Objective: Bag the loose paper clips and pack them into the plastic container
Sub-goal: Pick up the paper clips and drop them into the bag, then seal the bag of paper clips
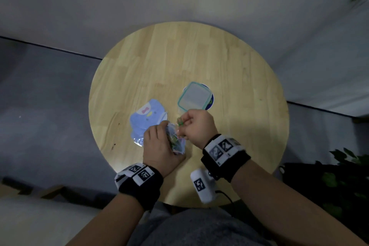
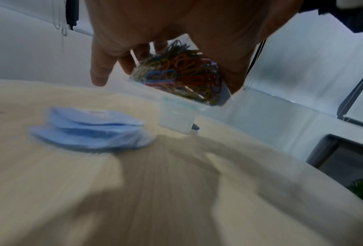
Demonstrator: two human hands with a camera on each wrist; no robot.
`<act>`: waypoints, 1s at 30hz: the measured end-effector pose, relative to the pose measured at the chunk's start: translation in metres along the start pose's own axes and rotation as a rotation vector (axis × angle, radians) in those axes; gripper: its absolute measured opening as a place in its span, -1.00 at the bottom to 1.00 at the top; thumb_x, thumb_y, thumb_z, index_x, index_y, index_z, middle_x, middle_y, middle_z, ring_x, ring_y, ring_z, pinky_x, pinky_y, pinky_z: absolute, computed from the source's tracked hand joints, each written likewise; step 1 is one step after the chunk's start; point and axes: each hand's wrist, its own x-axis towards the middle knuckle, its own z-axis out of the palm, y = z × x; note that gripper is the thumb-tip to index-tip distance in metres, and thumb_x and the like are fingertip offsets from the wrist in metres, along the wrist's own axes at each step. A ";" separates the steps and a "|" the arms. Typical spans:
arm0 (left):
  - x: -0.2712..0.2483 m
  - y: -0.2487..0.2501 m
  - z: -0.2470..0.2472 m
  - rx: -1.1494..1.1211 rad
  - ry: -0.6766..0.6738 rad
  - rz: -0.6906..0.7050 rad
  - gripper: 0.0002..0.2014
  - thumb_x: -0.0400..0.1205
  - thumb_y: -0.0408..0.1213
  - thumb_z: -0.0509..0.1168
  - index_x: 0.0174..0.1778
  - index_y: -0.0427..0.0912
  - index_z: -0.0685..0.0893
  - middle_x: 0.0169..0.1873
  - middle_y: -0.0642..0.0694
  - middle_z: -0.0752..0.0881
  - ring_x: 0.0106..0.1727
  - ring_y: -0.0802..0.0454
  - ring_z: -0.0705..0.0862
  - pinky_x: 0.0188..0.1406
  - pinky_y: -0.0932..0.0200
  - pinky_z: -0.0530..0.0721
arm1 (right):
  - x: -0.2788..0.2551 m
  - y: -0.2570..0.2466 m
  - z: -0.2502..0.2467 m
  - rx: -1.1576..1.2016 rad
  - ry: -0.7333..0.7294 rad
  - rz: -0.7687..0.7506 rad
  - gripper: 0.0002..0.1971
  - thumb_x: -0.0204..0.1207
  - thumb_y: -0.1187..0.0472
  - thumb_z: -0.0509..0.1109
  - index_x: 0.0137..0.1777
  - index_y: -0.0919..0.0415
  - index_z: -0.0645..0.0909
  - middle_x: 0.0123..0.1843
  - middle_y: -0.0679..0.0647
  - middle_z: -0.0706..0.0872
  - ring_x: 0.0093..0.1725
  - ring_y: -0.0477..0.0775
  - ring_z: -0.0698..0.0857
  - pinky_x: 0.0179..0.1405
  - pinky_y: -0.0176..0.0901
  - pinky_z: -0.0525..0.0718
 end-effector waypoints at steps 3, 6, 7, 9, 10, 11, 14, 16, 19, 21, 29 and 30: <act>0.008 0.012 0.003 -0.036 0.031 -0.006 -0.24 0.19 -0.01 0.39 0.28 -0.30 0.45 -0.05 -0.22 0.54 0.04 -0.16 0.40 0.08 0.07 0.33 | -0.011 -0.011 -0.013 -0.125 -0.004 -0.077 -0.80 0.23 0.42 0.54 -0.14 0.30 0.67 -0.39 0.04 0.65 -0.25 0.09 0.67 -0.07 -0.05 0.74; 0.011 0.023 0.004 -0.076 0.084 -0.007 -0.16 0.14 -0.04 0.50 0.30 -0.29 0.40 -0.01 -0.20 0.52 0.06 -0.12 0.38 0.12 0.09 0.31 | -0.023 -0.015 -0.029 -0.195 0.023 -0.229 -0.84 0.42 0.35 0.42 0.00 0.30 0.71 -0.15 0.19 0.80 -0.08 0.14 0.75 0.01 -0.05 0.72; 0.012 0.027 0.005 -0.097 0.101 -0.016 -0.16 0.14 -0.03 0.52 0.30 -0.28 0.38 0.01 -0.20 0.52 0.07 -0.12 0.38 0.14 0.07 0.33 | -0.027 -0.014 -0.032 -0.203 0.057 -0.284 -0.84 0.46 0.33 0.38 0.00 0.29 0.72 -0.12 0.20 0.82 -0.07 0.15 0.76 -0.01 -0.05 0.72; 0.012 0.035 0.007 -0.137 0.138 -0.029 -0.21 0.22 0.00 0.47 0.30 -0.30 0.38 0.04 -0.21 0.52 0.09 -0.13 0.40 0.17 0.03 0.35 | -0.036 -0.009 -0.037 -0.213 0.067 -0.343 -0.83 0.48 0.23 0.38 0.01 0.22 0.73 -0.12 0.15 0.83 -0.09 0.12 0.76 -0.05 -0.09 0.70; 0.012 0.038 0.008 -0.157 0.157 -0.033 -0.26 0.27 0.02 0.38 0.29 -0.31 0.39 0.05 -0.23 0.52 0.10 -0.15 0.42 0.21 0.05 0.33 | -0.040 -0.007 -0.038 -0.236 0.022 -0.343 -0.81 0.47 0.15 0.41 0.03 0.17 0.72 -0.10 0.11 0.84 -0.07 0.09 0.76 -0.04 -0.09 0.69; 0.013 0.042 0.009 -0.182 0.169 -0.044 -0.30 0.31 0.02 0.30 0.29 -0.32 0.39 0.05 -0.25 0.53 0.11 -0.18 0.43 0.23 0.11 0.29 | -0.043 -0.003 -0.038 -0.283 -0.039 -0.339 -0.76 0.44 0.07 0.43 0.06 0.13 0.71 -0.06 0.08 0.83 -0.04 0.08 0.76 0.00 -0.07 0.68; 0.013 0.051 0.012 -0.262 0.147 -0.114 -0.31 0.32 0.02 0.21 0.32 -0.31 0.37 0.07 -0.25 0.49 0.14 -0.23 0.43 0.22 0.23 0.21 | -0.047 0.007 -0.038 -0.389 -0.124 -0.341 -0.75 0.38 0.01 0.39 -0.01 0.10 0.71 -0.06 0.07 0.82 -0.04 0.13 0.73 0.00 0.04 0.67; 0.011 0.053 0.012 -0.277 0.101 -0.115 -0.22 0.26 0.08 0.25 0.35 -0.28 0.35 0.13 -0.20 0.46 0.18 -0.21 0.41 0.22 0.19 0.25 | -0.045 0.010 -0.044 -0.352 -0.109 -0.345 -0.79 0.36 0.08 0.31 -0.13 0.12 0.72 -0.16 0.10 0.81 -0.13 0.16 0.71 -0.08 0.06 0.67; 0.008 0.053 0.003 -0.363 -0.046 -0.093 -0.02 0.09 0.19 0.47 0.40 -0.13 0.33 0.16 -0.03 0.46 0.20 -0.01 0.44 0.16 0.19 0.40 | -0.043 0.015 -0.058 -0.365 -0.129 -0.391 -0.77 0.35 0.10 0.28 -0.16 0.16 0.73 -0.23 0.15 0.80 -0.19 0.16 0.70 -0.15 0.01 0.64; 0.008 0.049 -0.006 -0.502 -0.181 -0.133 0.01 0.01 0.14 0.63 0.37 0.02 0.35 0.12 0.04 0.55 0.11 0.16 0.54 0.07 0.28 0.51 | -0.043 0.020 -0.070 -0.441 -0.161 -0.441 -0.74 0.34 0.11 0.28 -0.13 0.18 0.75 -0.24 0.20 0.79 -0.16 0.20 0.67 -0.15 -0.03 0.60; 0.005 0.047 -0.014 -0.948 -0.680 -0.368 -0.78 0.36 -0.29 0.55 -0.15 -0.01 0.70 -0.28 0.00 0.79 -0.22 0.10 0.74 -0.31 0.26 0.65 | -0.047 0.046 -0.084 -0.129 -0.207 -0.411 -0.81 0.37 0.45 0.42 -0.12 0.21 0.79 -0.13 0.09 0.85 -0.10 -0.06 0.76 -0.01 -0.23 0.68; 0.003 0.049 -0.015 -0.967 -0.679 -0.386 -0.76 0.34 -0.24 0.54 -0.12 -0.03 0.70 -0.25 -0.06 0.81 -0.21 0.07 0.76 -0.32 0.27 0.65 | -0.047 0.047 -0.084 -0.071 -0.172 -0.417 -0.81 0.35 0.44 0.44 -0.11 0.21 0.79 -0.11 0.07 0.85 -0.07 -0.06 0.78 0.03 -0.23 0.70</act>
